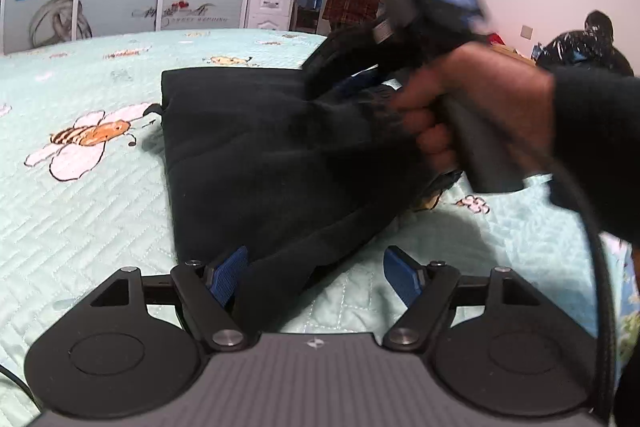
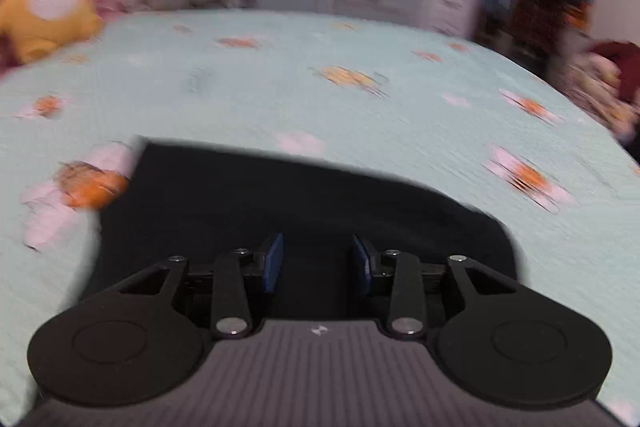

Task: Fold clothes

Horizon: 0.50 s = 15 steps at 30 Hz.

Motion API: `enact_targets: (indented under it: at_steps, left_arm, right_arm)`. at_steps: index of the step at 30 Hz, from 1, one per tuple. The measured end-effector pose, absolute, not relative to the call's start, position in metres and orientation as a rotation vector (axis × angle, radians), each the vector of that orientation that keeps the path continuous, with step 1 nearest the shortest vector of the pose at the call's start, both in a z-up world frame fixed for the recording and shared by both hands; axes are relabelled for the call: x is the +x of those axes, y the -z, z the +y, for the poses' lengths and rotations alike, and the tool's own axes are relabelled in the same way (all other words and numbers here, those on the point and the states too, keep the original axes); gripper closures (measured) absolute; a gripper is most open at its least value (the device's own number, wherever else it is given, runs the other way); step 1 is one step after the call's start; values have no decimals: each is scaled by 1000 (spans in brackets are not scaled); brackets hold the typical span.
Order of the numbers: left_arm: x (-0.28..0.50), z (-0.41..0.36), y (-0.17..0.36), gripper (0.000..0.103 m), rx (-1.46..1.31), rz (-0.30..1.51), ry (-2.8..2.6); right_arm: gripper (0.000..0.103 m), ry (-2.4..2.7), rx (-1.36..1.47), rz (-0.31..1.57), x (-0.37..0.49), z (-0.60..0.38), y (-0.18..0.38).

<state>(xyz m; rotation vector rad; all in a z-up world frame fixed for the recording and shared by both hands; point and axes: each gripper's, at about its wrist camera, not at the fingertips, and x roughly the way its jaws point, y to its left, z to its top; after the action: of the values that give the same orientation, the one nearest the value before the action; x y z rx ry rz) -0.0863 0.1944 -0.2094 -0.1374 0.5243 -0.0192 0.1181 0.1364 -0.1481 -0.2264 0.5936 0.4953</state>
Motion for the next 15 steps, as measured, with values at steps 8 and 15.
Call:
enact_targets:
  at_steps: [8,15]
  left_arm:
    - [-100,200,188,24,-212,535,-51]
    - [-155,190,149,24,-308,560,-185]
  right_arm:
    - [45,-404,-152,571,52,73,80]
    - [39,-448,-133,616,-4,45,53]
